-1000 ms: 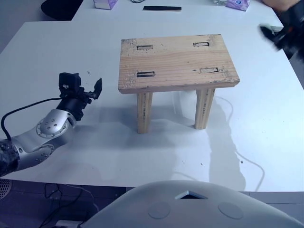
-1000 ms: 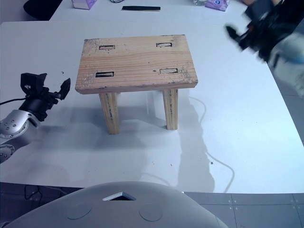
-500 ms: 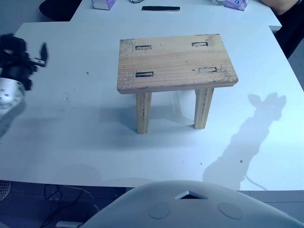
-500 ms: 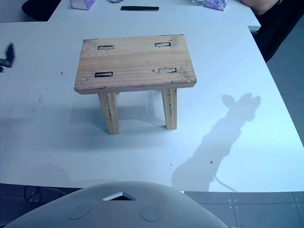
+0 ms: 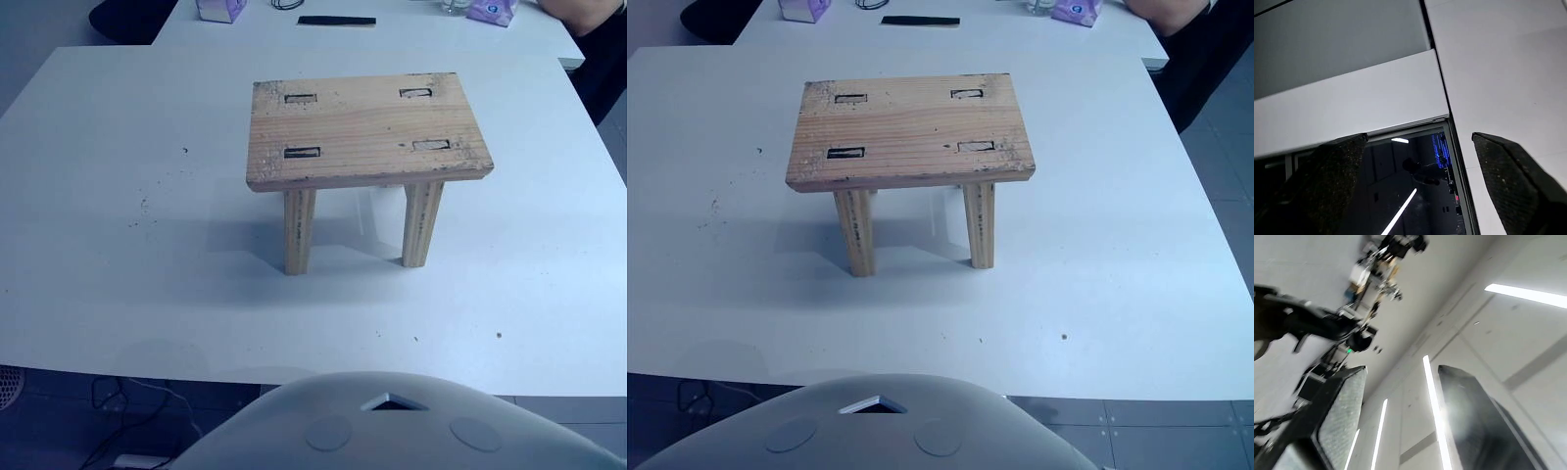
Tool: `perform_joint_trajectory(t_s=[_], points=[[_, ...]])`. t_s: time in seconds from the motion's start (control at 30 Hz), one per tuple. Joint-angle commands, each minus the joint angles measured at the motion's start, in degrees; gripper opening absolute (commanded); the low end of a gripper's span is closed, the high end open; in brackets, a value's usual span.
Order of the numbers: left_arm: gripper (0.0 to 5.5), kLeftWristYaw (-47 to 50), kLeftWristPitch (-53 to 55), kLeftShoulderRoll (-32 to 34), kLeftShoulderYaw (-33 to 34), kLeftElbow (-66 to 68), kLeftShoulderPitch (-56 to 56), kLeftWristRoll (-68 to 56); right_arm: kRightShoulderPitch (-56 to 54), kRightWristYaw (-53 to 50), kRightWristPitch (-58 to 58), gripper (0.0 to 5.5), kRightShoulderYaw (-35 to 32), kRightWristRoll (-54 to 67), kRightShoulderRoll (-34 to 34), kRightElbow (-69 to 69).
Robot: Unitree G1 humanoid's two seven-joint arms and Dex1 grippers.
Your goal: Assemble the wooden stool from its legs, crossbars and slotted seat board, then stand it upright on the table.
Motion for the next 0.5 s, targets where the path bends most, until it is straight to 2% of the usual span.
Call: perform_joint_trajectory(t_s=[0.03, 0.1, 0.17, 0.27, 0.37, 0.5], points=[[3.97, 0.75, 7.54, -58.59, -11.34, 7.64, -59.18, 5.26, -46.41, -0.78, 1.16, 2.68, 6.41, 4.12, 41.38, -0.58], [3.97, 0.40, 7.25, -63.18, -10.27, 7.63, -63.13, 3.34, -51.60, -2.55, 1.32, 2.68, 1.81, 10.01, 45.53, -1.11], [3.97, -2.04, 3.40, -64.14, -8.17, 5.08, -66.05, -0.58, -56.40, -4.54, 0.12, 2.68, -3.63, 16.12, 47.11, -2.35], [3.97, -4.54, -0.75, -65.73, -11.40, -4.47, -69.05, -1.97, -60.52, -6.27, -5.50, 2.68, -7.73, 21.94, 48.96, -7.08], [3.97, -1.40, -4.25, -68.70, -17.31, -24.53, -65.31, -0.97, -64.33, -4.72, -14.03, 2.68, -2.51, 21.10, 51.83, -18.89], [3.97, -2.90, -0.57, -73.55, -26.61, -45.36, -70.44, 2.74, -60.26, -3.07, -18.07, 2.68, 7.74, 20.13, 60.60, -49.67]])
